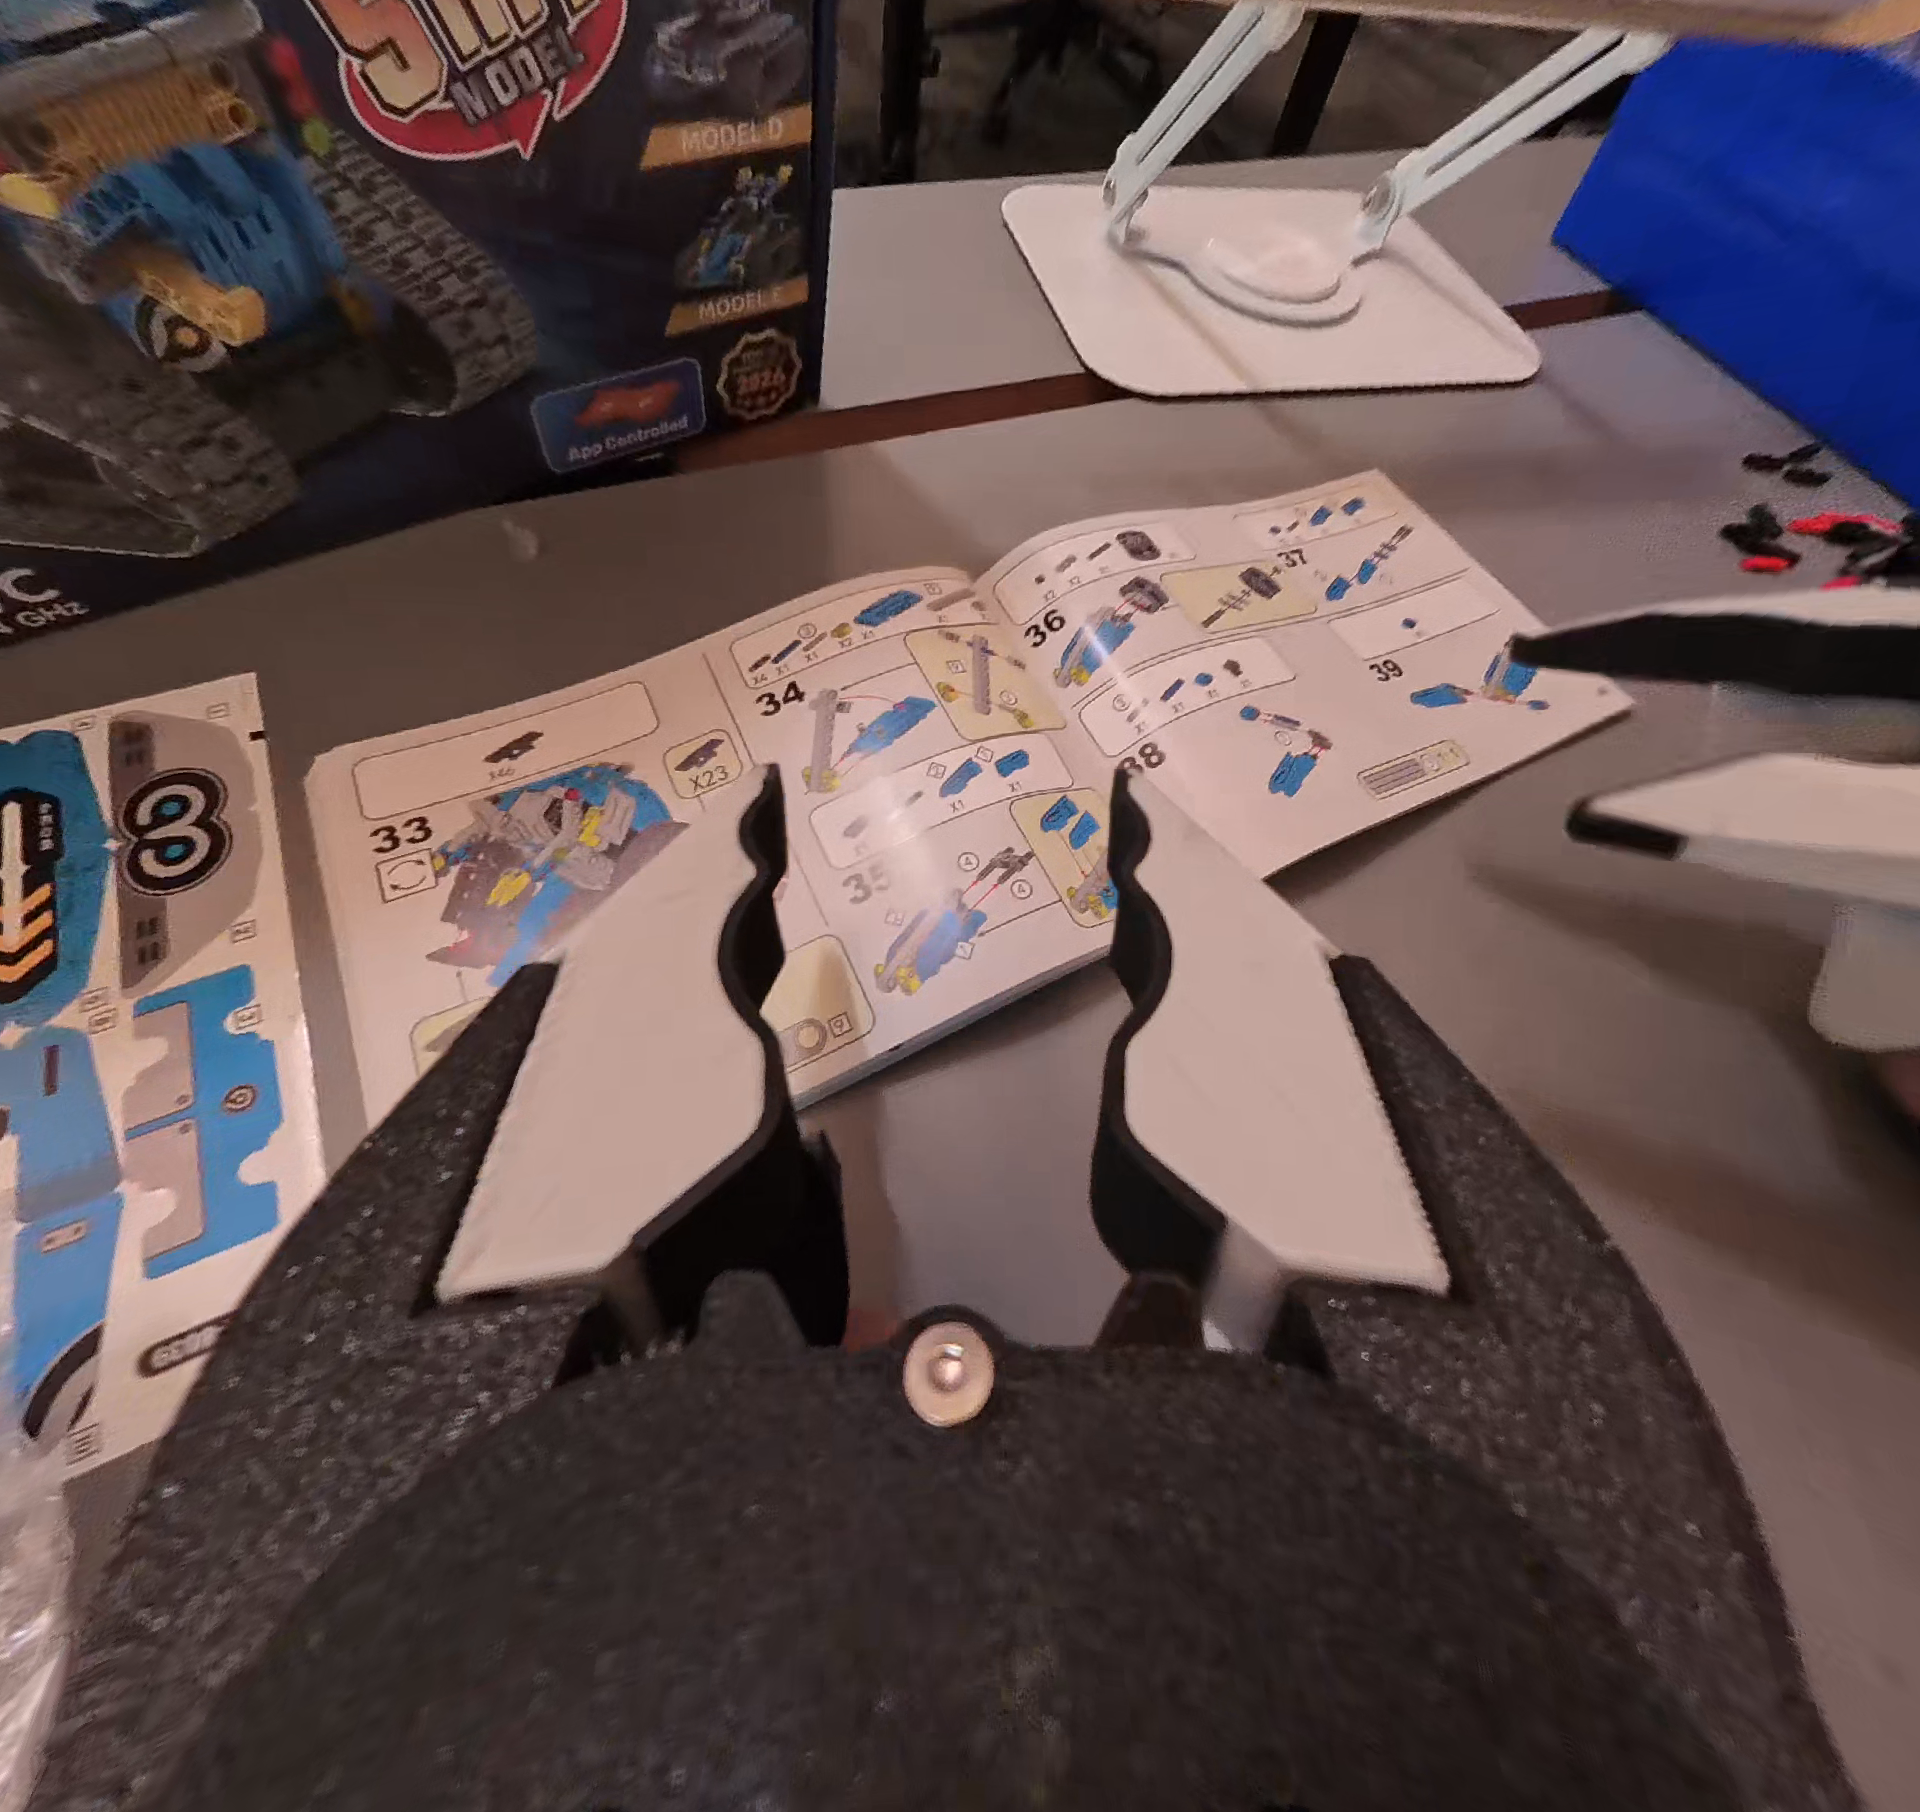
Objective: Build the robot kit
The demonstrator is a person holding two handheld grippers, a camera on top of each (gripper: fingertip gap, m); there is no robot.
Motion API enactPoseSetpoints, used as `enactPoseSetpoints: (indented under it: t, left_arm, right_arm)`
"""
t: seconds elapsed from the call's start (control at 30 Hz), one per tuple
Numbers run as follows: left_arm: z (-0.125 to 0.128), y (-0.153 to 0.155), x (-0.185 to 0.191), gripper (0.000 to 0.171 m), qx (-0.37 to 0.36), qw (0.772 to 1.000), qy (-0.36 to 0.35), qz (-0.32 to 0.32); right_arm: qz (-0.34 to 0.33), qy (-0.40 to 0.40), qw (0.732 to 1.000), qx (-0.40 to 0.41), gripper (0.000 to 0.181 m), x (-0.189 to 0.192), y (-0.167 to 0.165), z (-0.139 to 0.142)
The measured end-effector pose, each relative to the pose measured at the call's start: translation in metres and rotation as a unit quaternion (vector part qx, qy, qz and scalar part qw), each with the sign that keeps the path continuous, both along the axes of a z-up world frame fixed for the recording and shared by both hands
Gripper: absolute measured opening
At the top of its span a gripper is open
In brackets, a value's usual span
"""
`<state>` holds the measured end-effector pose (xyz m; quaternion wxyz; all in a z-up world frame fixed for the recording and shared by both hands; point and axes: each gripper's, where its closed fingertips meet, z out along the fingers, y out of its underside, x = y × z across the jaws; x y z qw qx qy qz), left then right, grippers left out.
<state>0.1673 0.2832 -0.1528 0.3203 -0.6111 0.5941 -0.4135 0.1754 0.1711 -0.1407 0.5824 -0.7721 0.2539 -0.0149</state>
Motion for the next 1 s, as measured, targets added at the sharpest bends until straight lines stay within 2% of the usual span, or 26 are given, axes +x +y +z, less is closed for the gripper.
enactPoseSetpoints:
  t: [0.13,0.2,0.37,0.47,0.5,0.63,0.67,0.73,0.8,0.87,0.93,1.0]
  left_arm:
    - [-0.009,-0.003,0.000,0.061,-0.002,1.000,0.009,0.004]
    - [-0.010,-0.002,0.002,0.061,0.006,1.000,0.009,0.013]
    - [0.014,-0.007,0.002,0.058,0.002,0.999,-0.040,0.037]
    - [0.030,-0.016,0.002,0.058,-0.012,0.996,-0.074,0.041]
    - [0.029,-0.020,0.003,0.058,-0.016,0.996,-0.074,0.039]
    - [0.033,-0.023,0.003,0.058,-0.018,0.996,-0.079,0.043]
    - [0.036,-0.022,0.002,0.058,-0.020,0.995,-0.082,0.045]
    - [0.042,-0.020,0.000,0.058,-0.033,0.994,-0.090,0.050]
    - [0.047,-0.018,-0.003,0.058,-0.041,0.993,-0.094,0.050]
    - [0.053,-0.017,-0.005,0.058,-0.041,0.992,-0.102,0.053]
    - [0.053,-0.017,-0.005,0.058,-0.041,0.993,-0.102,0.052]
    - [0.051,-0.021,-0.004,0.058,-0.050,0.993,-0.097,0.049]
  right_arm:
    - [-0.006,-0.036,0.999,-0.025,0.054,-0.002,-0.004,-0.005]
    - [-0.002,-0.029,0.999,-0.022,0.055,-0.003,-0.004,-0.005]
    - [-0.015,-0.040,0.999,-0.030,0.053,0.004,-0.012,-0.001]
    - [-0.016,-0.055,0.998,-0.018,0.037,0.008,-0.019,0.016]
    - [-0.020,-0.059,0.998,-0.013,0.036,0.009,-0.023,0.023]
    - [-0.050,-0.101,0.993,0.022,0.029,0.016,-0.053,0.070]
    - [-0.065,-0.116,0.991,0.010,0.029,0.022,-0.069,0.077]
    - [-0.124,-0.127,0.982,-0.067,0.032,0.043,-0.119,0.075]
    - [-0.130,-0.109,0.977,-0.132,0.029,0.045,-0.176,0.066]
    - [-0.162,-0.088,0.962,-0.201,0.043,0.043,-0.251,0.050]
    - [-0.152,-0.050,0.958,-0.240,0.033,0.023,-0.315,0.028]
    - [-0.157,0.003,0.950,-0.269,0.035,0.004,-0.366,0.001]
